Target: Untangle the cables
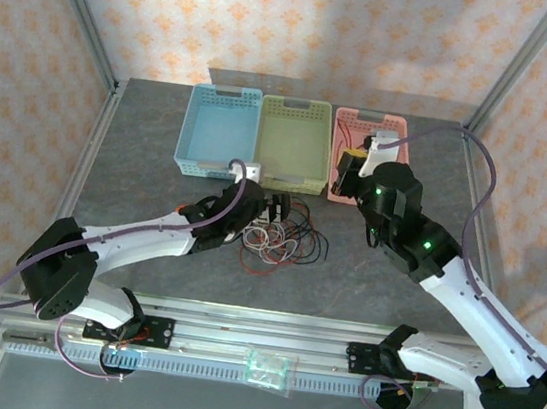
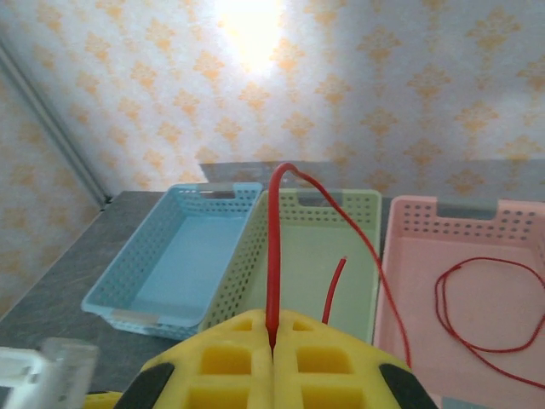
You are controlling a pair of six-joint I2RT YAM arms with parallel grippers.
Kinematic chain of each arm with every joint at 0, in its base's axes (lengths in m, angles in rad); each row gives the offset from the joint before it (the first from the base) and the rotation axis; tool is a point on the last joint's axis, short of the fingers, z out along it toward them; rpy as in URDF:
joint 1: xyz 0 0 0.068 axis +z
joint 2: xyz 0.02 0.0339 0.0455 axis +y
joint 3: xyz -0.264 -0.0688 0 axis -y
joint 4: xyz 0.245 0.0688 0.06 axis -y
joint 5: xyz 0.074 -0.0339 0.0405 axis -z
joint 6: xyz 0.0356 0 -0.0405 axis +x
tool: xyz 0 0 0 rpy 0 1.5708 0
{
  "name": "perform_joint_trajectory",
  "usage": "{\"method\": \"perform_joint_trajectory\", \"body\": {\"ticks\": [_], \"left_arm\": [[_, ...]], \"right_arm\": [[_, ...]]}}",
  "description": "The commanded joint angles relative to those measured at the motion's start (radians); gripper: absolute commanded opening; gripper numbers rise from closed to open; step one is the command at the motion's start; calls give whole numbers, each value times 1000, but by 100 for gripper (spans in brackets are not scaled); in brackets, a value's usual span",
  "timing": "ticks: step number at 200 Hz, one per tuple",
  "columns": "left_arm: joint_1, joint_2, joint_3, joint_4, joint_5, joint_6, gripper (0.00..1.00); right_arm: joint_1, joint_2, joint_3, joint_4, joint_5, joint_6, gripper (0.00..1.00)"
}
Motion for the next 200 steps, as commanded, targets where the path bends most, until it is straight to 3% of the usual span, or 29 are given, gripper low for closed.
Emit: {"method": "perform_joint_trajectory", "body": {"ticks": [1, 56, 95, 146, 200], "left_arm": [[-1, 21, 66, -13, -27, 72, 100], [42, 167, 196, 99, 105, 85, 99], [64, 309, 326, 134, 184, 93, 100], [69, 464, 512, 102, 239, 113, 99], [73, 595, 647, 69, 293, 98, 99]], "right_arm": [[-66, 19, -21, 77, -4, -9, 0], [-292, 111, -23, 157, -179, 12, 0], [-341, 248, 35, 162, -23, -13, 0], [-415, 411, 93, 196, -10, -17, 0], [-437, 549, 162, 169, 111, -23, 0]]}}
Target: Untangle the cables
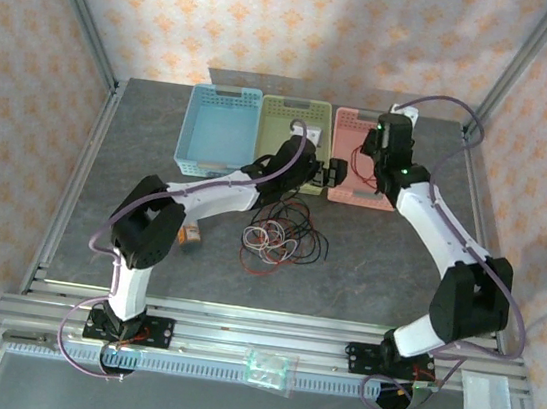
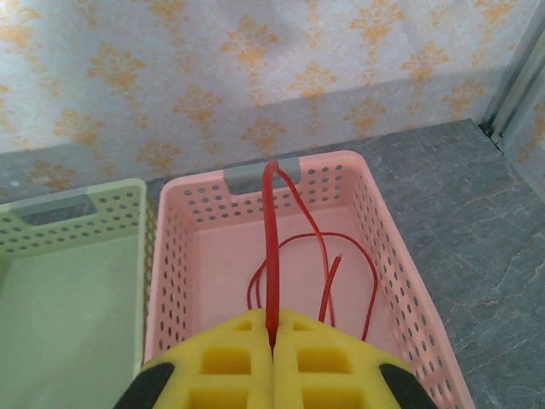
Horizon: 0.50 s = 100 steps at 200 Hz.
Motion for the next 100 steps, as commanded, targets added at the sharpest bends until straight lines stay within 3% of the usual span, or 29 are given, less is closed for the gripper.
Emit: {"method": "perform_joint_trajectory", "body": {"ticks": [1, 37, 100], "left_arm": [[11, 45, 59, -23, 36, 6, 99], [11, 79, 92, -32, 44, -6, 100], [12, 72, 36, -34, 26, -20, 99]], "right_arm": [[-6, 41, 51, 13, 111, -14, 0], [-8, 157, 118, -43, 222, -16, 0], [-14, 375, 235, -98, 61, 11, 0]]}}
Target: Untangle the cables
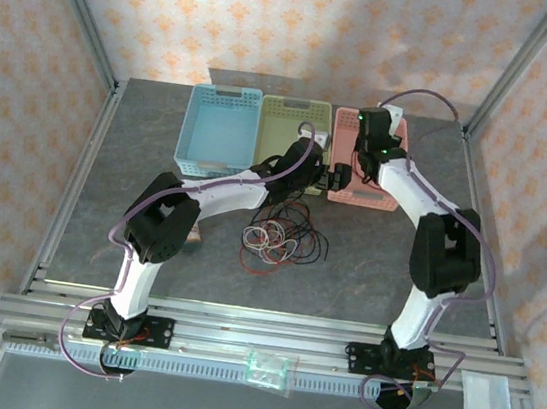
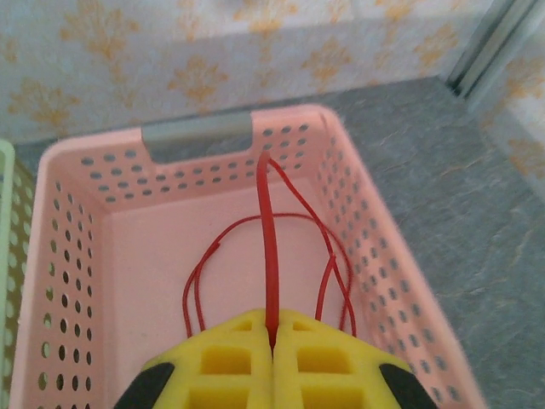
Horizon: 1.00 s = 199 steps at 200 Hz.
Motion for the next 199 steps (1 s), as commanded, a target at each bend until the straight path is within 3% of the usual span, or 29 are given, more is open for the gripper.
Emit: {"method": "perform_joint_trajectory", "body": {"ticks": [1, 34, 64, 103, 143, 199], "left_arm": [[13, -8, -23, -8, -13, -9, 99], [14, -28, -67, 1, -26, -17, 99], [19, -45, -102, 2, -43, -17, 99], [20, -84, -151, 7, -65, -10, 99], [20, -148, -202, 12, -76, 10, 99], [20, -238, -235, 42, -31, 60, 99]], "right_arm": [[-5, 58, 59, -53, -49, 14, 0], [-4, 118, 87, -58, -159, 41, 8], [-9, 121, 67, -19, -247, 50, 22], [-25, 91, 44, 4, -291, 61, 32], [-27, 22, -18, 60, -334, 37, 52], [-27, -112, -130, 144, -310, 36, 51]]}}
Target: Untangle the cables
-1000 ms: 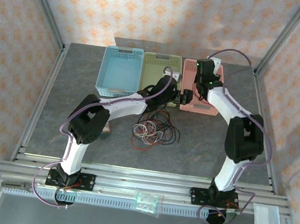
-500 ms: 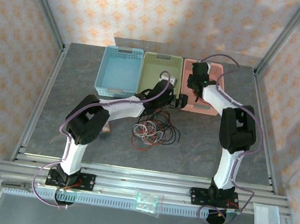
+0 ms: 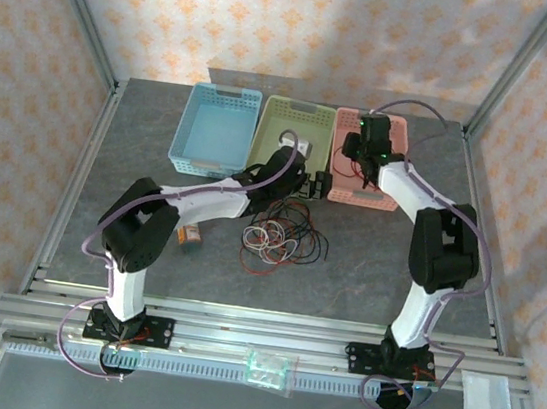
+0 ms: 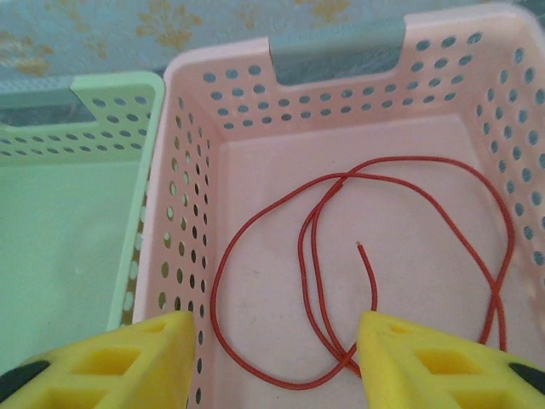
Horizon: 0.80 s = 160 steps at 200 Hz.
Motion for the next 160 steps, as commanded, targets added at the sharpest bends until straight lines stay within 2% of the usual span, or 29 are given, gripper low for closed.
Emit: {"method": "perform_joint_trajectory", "body": {"ticks": [1, 32, 69, 115, 160], "left_arm": [[9, -70, -13, 34, 19, 40, 100], [8, -159, -53, 22, 15, 48, 99], [9, -302, -206, 2, -13, 31, 99], [9, -416, -334, -99, -40, -4, 99], [5, -473, -458, -145, -28, -54, 99]], "right_arm": [[-4, -105, -58, 75, 17, -1, 51], [-2, -213, -158, 93, -58, 14, 46], [29, -351, -296, 91, -111, 24, 39], [140, -485, -402, 27, -124, 14, 36], [259, -540, -451, -55, -125, 25, 35]]}}
